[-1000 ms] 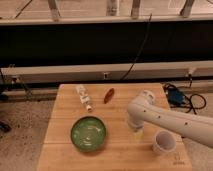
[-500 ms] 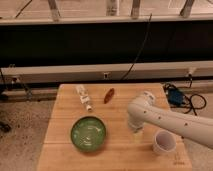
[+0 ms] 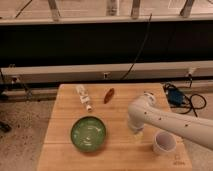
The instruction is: Push the ceramic bowl across the table
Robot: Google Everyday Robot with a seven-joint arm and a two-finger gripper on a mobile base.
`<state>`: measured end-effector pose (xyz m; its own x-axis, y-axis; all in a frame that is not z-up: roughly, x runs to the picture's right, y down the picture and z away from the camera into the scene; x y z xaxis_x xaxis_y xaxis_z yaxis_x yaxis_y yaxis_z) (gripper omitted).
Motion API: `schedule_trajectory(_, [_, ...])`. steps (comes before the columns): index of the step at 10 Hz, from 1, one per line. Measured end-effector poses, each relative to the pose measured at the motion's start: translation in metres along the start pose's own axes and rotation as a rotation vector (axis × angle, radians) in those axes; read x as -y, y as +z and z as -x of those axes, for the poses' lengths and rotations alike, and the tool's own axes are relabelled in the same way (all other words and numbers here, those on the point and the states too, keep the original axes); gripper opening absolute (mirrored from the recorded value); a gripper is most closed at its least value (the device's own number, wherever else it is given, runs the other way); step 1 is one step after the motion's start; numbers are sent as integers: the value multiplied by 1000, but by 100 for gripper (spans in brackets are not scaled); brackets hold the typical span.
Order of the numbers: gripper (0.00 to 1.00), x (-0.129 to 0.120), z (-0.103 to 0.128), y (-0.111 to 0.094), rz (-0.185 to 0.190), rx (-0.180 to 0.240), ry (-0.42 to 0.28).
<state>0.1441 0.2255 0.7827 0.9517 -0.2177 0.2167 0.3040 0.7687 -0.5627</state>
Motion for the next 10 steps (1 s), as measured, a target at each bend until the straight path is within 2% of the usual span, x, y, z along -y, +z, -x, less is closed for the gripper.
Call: schedule_trajectory(10, [80,-6,6,8,7,21,-52])
